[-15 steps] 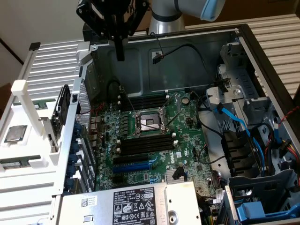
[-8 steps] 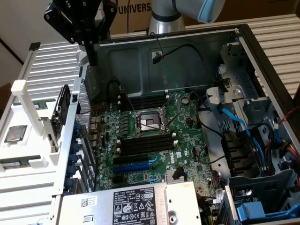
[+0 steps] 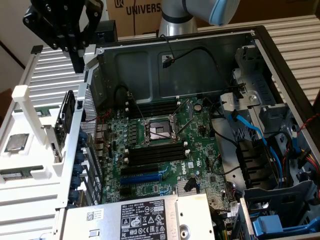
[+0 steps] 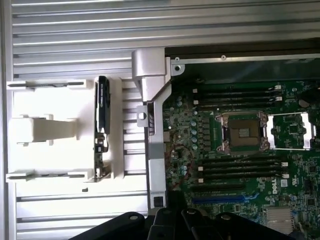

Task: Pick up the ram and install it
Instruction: 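Reach for the ram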

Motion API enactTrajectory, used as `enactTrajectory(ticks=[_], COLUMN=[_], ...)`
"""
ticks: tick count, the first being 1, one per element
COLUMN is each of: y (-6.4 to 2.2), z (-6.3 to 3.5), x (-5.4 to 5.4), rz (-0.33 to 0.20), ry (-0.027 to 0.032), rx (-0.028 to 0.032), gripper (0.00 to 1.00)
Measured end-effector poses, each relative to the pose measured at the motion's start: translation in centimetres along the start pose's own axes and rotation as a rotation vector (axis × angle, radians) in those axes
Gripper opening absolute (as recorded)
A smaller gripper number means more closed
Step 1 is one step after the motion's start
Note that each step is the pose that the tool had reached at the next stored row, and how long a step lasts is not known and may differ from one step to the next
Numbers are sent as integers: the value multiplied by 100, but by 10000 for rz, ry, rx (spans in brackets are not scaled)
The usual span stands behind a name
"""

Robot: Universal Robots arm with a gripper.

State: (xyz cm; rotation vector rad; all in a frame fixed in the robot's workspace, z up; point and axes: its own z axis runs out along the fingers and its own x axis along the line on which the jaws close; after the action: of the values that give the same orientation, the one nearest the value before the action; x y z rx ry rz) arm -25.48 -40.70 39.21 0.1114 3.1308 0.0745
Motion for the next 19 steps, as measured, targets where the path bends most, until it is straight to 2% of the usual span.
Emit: enactTrajectory(ticks=[5, 8, 10, 12, 19], y=[-17, -37, -44, -55, -74], z=[15, 30, 34, 36, 35], x=[228, 499, 591, 743, 1008], rz=[2, 4, 3, 5, 1], ry=[44, 81, 88, 104, 125], rx=[3, 6, 6, 7, 9], gripper=[10, 10, 10, 10, 10])
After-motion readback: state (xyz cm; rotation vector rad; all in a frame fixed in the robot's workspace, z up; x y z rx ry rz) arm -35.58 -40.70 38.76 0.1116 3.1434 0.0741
